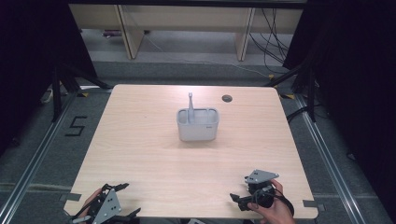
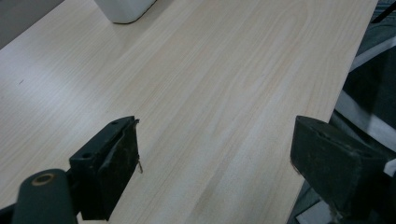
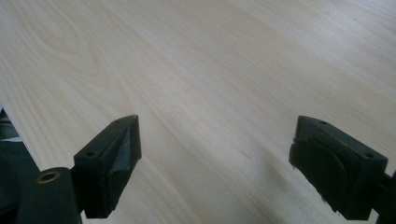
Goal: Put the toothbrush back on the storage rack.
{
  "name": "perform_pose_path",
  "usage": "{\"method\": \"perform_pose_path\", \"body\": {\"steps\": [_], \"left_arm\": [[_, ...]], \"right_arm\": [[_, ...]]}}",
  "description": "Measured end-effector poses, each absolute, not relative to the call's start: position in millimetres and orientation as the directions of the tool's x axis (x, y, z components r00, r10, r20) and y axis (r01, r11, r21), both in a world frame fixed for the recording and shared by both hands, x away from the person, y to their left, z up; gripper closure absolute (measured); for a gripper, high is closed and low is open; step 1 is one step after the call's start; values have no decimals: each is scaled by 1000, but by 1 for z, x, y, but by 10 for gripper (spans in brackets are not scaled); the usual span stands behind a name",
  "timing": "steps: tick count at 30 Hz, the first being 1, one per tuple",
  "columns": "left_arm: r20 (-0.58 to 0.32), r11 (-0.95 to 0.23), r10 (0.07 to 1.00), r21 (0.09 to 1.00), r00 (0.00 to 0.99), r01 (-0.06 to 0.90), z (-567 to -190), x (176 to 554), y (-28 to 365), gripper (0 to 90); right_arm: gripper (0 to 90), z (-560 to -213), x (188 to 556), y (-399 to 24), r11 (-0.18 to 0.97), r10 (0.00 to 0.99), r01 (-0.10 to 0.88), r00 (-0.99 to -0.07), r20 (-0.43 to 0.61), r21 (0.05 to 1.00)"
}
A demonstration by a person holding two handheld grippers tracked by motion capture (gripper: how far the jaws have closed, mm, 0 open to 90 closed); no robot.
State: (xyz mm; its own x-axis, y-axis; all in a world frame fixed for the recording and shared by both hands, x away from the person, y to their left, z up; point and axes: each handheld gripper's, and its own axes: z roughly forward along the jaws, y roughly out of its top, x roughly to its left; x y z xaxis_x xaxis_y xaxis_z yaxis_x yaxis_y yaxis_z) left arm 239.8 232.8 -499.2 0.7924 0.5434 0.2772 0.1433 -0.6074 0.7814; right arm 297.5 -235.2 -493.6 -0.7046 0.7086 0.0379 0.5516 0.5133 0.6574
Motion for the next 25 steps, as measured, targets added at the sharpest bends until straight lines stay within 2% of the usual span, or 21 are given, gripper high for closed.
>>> {"method": "perform_pose_path", "body": {"steps": [25], "left_arm": [[279,-606,542,783,792,139,-498,239,232,149]], "right_arm": [[167,-493,296,-238,540,698,533,-716,7,651]]}}
